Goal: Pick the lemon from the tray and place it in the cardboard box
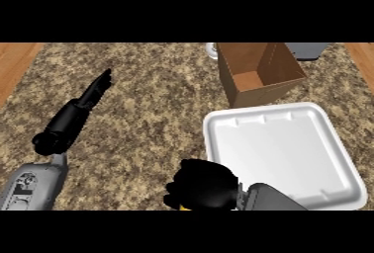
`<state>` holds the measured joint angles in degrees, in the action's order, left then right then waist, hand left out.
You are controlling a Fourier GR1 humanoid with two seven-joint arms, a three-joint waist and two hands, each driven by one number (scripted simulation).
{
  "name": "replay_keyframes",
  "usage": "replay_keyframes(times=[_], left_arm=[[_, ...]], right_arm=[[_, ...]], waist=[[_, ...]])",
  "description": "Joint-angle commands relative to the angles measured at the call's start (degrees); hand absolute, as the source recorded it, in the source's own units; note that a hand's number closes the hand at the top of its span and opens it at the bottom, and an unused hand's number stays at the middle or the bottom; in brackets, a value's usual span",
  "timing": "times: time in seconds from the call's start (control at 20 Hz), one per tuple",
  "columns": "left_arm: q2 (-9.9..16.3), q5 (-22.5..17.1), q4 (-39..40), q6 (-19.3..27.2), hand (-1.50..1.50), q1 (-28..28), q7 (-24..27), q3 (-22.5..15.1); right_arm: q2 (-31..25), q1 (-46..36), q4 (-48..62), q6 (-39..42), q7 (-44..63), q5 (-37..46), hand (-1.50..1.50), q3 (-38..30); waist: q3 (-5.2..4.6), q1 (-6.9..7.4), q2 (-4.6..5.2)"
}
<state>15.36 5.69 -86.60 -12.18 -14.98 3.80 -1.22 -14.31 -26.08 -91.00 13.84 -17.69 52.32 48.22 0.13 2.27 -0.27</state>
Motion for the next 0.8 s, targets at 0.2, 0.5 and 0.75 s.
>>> replay_keyframes(times=[0.2,0.5,0.75], left_arm=[[0.66,0.49,0.06,0.59,0.0,3.09,2.67,2.0],[0.03,1.0,-3.34,1.11,0.0,3.36,-0.04,1.1],[-0.15,0.6,-0.89,0.36,0.0,3.27,2.36,1.67]], right_arm=[[-12.07,6.55,-24.13,-0.59,-11.56,-6.92,1.5,-6.52],[-6.16,7.13,-24.03,4.42,1.38,-20.73,1.5,-23.04],[-0.59,-3.52,-15.46,6.99,11.94,-24.91,1.5,-32.47]], waist=[[-0.13,-2.97,0.1],[-0.15,-2.59,0.13],[-0.21,-1.57,0.43]])
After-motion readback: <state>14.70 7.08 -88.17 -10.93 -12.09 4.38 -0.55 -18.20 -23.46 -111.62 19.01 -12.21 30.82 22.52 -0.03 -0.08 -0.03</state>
